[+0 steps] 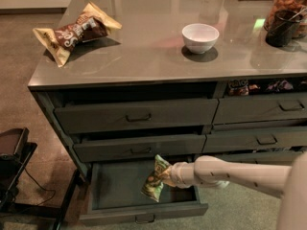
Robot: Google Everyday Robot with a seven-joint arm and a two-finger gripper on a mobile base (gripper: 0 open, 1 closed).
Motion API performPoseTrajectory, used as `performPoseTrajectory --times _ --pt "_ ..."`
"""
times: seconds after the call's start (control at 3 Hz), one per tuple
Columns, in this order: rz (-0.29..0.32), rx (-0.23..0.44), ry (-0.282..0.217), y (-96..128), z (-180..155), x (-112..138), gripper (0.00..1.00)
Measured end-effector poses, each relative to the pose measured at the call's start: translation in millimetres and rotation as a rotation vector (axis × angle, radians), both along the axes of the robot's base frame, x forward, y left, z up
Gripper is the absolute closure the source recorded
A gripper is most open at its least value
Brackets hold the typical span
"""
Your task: Place green jalapeno chip bag into bottom drawer
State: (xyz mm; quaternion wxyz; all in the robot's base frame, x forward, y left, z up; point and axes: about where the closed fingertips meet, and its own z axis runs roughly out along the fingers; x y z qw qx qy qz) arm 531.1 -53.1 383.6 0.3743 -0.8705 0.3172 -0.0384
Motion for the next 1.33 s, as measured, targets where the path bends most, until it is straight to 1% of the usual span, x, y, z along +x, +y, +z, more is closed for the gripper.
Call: performPoseTrajectory --times 0.33,0.67,1.0,1.33 --pt "-0.030 0.012 -0.019 -8.0 -44.5 33.1 1.00" --pt "-0.071 0.071 -0.068 -15.6 -79.6 66.0 1.00" --pt "-0.070 0.070 -0.067 -15.2 -79.5 65.5 1.00" --pt "-0.059 0.052 -0.063 -11.7 -86.9 64.7 1.00"
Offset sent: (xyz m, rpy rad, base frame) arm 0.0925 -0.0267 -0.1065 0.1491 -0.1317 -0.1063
